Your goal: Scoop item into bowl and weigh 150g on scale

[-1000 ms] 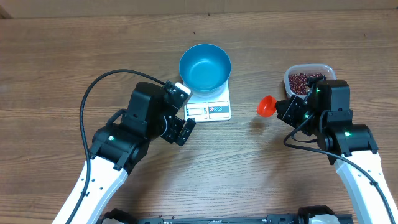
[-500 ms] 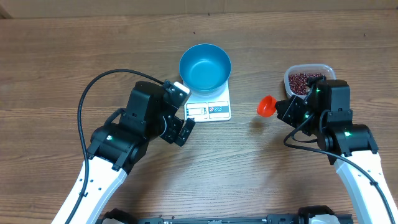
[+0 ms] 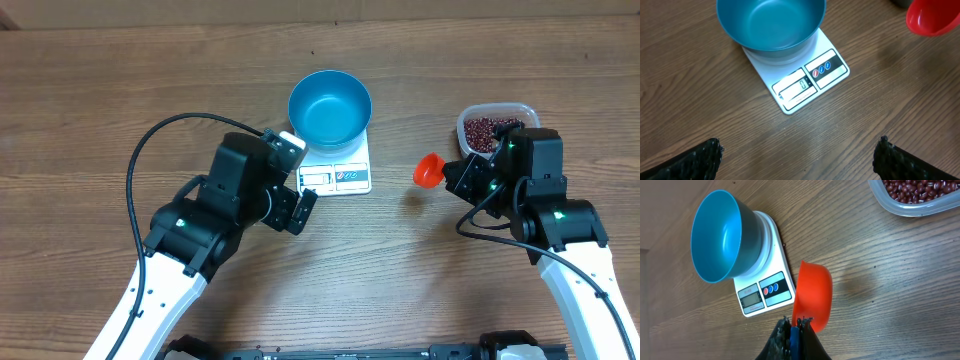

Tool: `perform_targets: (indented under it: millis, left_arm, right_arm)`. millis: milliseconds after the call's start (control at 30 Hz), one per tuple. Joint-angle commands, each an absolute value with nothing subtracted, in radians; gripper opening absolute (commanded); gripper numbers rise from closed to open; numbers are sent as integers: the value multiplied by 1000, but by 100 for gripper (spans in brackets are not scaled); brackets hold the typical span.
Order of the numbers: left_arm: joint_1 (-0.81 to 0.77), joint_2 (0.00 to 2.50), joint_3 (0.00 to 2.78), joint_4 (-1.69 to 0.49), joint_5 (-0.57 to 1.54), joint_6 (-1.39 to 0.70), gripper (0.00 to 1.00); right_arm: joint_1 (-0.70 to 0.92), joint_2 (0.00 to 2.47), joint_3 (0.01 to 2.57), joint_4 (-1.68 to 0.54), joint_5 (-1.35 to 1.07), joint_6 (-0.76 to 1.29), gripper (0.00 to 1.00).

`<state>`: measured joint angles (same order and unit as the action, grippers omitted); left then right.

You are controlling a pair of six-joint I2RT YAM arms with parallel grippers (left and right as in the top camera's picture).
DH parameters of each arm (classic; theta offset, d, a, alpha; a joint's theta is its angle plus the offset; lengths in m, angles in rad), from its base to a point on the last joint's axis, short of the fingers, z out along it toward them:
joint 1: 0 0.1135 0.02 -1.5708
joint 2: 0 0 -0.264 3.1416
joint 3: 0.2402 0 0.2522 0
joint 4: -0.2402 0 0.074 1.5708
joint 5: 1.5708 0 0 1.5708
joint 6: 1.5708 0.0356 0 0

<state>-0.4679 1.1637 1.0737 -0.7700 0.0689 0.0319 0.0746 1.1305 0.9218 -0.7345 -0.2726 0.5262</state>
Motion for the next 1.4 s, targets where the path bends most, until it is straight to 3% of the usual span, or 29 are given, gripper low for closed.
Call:
perform_targets:
  millis: [0, 1367]
  left_arm:
    - [-480, 1170, 1098, -764, 23, 26, 99]
    - [-480, 1170, 1098, -748, 68, 19, 100]
  right_arm:
    - [78, 1113, 964, -731, -263, 523, 4]
    - [78, 1113, 964, -731, -267, 526, 4]
